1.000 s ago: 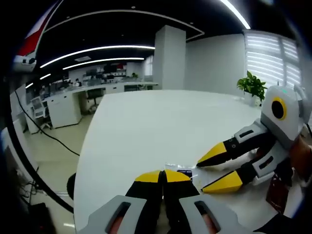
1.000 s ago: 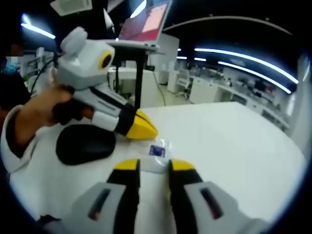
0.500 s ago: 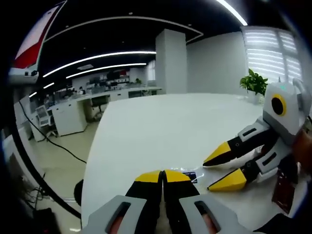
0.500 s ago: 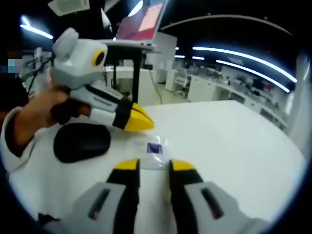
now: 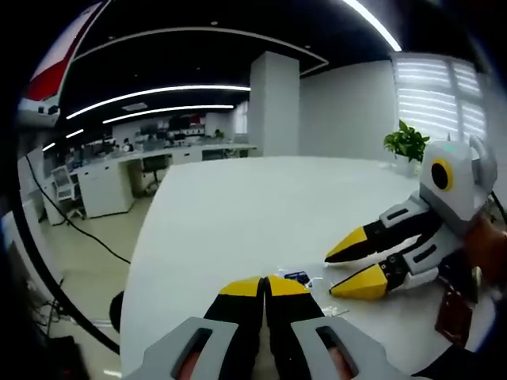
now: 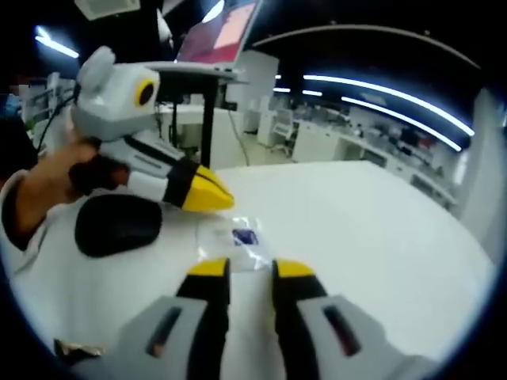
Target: Arrange the skincare products in the storage area until every visible bottle or jar stands upright without overlapping.
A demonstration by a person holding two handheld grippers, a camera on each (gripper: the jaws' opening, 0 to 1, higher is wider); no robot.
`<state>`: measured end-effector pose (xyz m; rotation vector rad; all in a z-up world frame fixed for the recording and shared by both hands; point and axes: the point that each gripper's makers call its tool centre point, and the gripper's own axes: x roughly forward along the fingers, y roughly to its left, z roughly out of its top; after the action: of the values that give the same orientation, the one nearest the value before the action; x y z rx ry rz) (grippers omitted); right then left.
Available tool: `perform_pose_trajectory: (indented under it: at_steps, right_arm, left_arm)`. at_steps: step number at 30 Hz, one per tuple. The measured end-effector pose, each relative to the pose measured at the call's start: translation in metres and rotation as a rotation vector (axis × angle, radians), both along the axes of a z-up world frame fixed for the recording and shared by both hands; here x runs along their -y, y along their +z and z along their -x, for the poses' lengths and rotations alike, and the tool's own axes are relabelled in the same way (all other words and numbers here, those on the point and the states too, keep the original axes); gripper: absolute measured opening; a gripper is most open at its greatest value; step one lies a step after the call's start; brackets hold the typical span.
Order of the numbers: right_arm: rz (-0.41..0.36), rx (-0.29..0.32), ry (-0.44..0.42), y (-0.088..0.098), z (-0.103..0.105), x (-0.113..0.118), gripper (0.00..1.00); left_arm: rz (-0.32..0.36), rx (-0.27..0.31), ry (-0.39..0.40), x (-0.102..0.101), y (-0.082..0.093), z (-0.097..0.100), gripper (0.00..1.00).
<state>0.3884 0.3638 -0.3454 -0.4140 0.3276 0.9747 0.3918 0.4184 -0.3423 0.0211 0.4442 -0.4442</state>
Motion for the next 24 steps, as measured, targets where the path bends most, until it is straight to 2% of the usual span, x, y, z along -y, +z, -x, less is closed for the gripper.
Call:
perform_pose_trajectory:
  at_steps: [7, 11, 14, 20, 24]
  right_arm:
    - [-0.003, -0.001, -0.007, 0.002, -0.006, 0.001, 0.20]
    - [-0.026, -0.014, -0.057, 0.003, -0.016, 0.012, 0.19]
    - [-0.040, -0.021, -0.071, 0.004, -0.019, 0.015, 0.19]
    - [-0.037, -0.002, -0.089, 0.005, -0.016, 0.020, 0.17]
    - [-0.032, -0.001, -0.091, 0.004, -0.013, 0.021, 0.17]
  left_arm:
    - [0.005, -0.008, 0.001, -0.003, 0.000, -0.004, 0.00]
    - [0.044, -0.008, 0.006, -0.006, 0.003, -0.005, 0.00]
    - [0.041, -0.006, 0.010, -0.006, 0.004, -0.005, 0.00]
    - [0.064, -0.010, -0.008, -0.003, 0.006, -0.003, 0.00]
    - [0.042, -0.017, -0.017, -0.001, 0.004, -0.002, 0.00]
